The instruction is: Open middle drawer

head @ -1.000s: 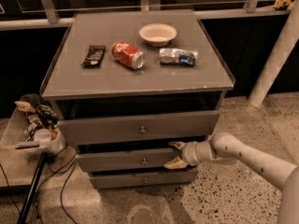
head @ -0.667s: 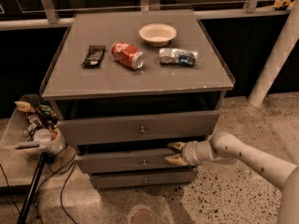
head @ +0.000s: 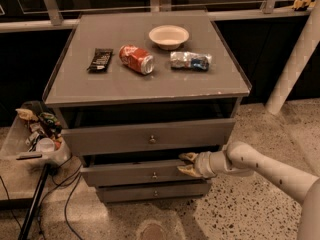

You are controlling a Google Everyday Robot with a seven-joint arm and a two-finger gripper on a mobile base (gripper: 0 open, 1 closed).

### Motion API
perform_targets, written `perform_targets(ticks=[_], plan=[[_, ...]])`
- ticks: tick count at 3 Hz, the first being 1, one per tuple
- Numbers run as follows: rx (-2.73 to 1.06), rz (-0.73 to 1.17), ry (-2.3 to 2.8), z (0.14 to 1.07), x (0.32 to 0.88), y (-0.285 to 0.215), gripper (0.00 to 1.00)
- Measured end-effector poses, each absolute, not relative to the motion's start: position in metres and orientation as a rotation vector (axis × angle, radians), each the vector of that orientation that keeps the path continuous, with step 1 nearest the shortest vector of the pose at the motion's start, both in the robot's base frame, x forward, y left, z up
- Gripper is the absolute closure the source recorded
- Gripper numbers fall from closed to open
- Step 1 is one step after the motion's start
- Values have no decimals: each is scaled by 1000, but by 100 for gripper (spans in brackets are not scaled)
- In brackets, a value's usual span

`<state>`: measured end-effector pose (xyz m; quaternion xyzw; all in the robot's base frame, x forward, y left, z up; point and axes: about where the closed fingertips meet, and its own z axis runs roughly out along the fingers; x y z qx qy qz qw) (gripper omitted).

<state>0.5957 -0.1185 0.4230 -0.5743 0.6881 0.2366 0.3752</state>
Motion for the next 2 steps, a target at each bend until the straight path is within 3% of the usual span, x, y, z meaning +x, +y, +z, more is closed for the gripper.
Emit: perform_targets(ticks=[2], plan=[[-1462,603,1768,423,592,-125,100]])
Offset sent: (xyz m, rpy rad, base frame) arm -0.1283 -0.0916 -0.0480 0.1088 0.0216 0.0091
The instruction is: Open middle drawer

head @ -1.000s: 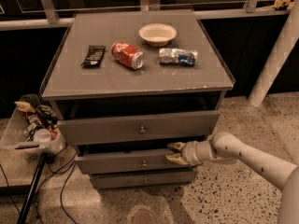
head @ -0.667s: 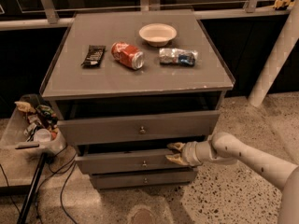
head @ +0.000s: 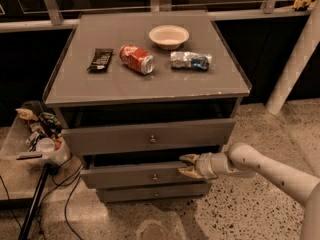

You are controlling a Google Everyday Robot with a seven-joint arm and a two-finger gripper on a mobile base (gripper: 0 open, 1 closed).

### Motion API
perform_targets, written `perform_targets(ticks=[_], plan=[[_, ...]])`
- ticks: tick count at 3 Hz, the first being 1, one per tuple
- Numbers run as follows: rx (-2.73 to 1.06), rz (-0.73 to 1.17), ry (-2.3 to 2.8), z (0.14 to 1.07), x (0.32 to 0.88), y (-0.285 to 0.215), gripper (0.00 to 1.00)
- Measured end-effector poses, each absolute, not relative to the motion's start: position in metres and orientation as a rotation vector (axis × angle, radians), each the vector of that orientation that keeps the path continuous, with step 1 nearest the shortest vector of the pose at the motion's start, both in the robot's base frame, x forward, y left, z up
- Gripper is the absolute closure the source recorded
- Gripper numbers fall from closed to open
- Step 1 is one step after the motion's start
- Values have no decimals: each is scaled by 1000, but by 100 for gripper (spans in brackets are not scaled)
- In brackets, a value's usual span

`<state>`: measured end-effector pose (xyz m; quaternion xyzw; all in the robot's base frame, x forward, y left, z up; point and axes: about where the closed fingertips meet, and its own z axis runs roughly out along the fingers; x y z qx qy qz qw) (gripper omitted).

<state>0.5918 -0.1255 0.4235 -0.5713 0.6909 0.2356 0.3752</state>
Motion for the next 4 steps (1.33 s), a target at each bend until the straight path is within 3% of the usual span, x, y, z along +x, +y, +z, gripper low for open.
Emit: perform_targets(ticks=[2,4], plan=[[-1457,610,1764,423,579,-131,100],[-1457,611,1764,423,579,-131,58]])
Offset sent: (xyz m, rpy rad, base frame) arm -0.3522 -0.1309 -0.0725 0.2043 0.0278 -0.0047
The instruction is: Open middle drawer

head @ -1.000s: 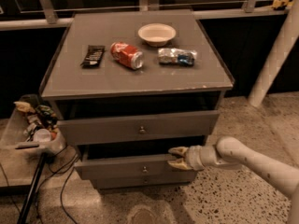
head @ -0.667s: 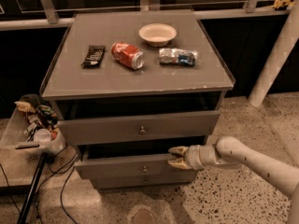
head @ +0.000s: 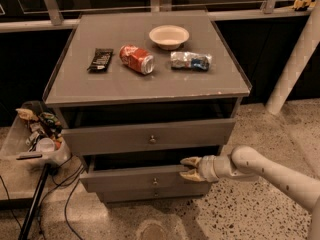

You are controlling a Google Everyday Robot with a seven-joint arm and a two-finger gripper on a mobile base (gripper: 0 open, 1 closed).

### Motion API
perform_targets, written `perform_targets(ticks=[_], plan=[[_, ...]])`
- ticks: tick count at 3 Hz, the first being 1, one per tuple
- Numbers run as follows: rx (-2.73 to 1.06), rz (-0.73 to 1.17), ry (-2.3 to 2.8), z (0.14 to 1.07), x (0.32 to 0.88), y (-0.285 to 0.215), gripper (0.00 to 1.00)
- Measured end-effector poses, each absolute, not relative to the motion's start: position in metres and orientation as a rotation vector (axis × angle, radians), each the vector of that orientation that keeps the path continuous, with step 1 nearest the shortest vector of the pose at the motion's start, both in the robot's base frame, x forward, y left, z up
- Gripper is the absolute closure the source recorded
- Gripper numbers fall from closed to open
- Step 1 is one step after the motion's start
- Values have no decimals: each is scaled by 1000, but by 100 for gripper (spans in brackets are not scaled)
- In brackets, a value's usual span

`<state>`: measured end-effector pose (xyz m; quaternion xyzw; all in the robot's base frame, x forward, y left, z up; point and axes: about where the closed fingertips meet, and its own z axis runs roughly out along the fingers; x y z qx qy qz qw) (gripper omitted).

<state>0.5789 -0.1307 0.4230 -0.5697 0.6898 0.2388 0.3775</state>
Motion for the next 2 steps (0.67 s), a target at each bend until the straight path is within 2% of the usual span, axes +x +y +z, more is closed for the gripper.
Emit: perform_targets(ticks=[1,2], plan=[[-1457,611,1764,423,579,-131,35],[-1457,611,1764,423,579,-131,37]])
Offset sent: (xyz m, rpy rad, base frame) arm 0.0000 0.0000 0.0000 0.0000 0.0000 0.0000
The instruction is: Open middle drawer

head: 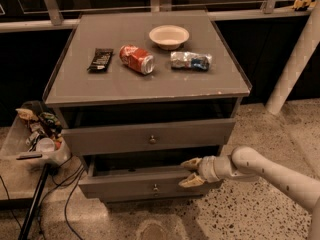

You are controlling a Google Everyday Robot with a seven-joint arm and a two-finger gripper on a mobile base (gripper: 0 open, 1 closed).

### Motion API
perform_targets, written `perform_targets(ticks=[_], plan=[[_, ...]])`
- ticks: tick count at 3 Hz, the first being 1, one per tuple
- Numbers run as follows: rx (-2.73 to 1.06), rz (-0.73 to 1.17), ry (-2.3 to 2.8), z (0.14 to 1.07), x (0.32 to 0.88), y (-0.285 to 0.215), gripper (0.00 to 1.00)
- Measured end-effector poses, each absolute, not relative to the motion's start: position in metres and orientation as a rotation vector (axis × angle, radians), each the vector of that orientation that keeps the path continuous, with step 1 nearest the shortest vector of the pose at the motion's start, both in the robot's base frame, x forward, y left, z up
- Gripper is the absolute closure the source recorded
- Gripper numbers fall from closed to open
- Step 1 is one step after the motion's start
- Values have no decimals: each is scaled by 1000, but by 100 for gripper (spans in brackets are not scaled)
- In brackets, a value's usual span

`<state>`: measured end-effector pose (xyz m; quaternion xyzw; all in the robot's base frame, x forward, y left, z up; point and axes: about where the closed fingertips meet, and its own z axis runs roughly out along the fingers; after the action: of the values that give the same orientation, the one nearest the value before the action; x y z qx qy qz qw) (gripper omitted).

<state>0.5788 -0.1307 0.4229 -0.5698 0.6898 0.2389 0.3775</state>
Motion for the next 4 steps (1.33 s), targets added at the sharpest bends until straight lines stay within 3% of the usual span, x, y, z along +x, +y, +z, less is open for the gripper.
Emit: perform_targets(ticks=[2,3,4], plan=[[-1457,611,1764,423,579,-131,84],[-1446,612,1765,423,566,-136,100],[-1444,602,1758,426,563,-137,100]])
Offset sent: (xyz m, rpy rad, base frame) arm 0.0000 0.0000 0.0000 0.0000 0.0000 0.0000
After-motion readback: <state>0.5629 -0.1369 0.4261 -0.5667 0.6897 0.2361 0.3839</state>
